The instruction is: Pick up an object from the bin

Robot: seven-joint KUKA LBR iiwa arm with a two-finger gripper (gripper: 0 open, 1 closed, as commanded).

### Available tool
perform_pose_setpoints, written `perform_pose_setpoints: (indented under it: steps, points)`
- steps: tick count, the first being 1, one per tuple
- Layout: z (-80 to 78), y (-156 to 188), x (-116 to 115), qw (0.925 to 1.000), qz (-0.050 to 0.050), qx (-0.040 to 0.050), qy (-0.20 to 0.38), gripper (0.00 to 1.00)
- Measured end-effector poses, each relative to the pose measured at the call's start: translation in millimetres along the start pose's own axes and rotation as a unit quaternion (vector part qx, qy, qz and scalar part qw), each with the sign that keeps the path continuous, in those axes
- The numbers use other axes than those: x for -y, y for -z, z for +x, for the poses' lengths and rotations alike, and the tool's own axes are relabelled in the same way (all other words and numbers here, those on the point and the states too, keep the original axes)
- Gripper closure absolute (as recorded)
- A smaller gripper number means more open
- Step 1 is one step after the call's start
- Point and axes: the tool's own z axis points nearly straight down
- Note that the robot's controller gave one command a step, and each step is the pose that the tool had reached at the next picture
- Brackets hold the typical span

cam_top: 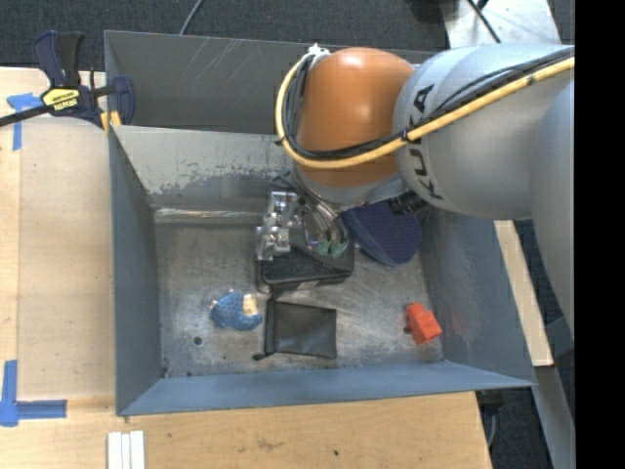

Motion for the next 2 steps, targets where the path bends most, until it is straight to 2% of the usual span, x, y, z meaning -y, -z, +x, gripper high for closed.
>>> perform_pose_setpoints:
  steps: [1, 2]
  points:
    - [1.5, -3.7, 0.8, 1.0, 0.001, -0.0035, 0.0, 0.0]
    - [-1.7, -105.6, 98.2, 0.9896, 0.004, -0.0062, -0.144, 0.0]
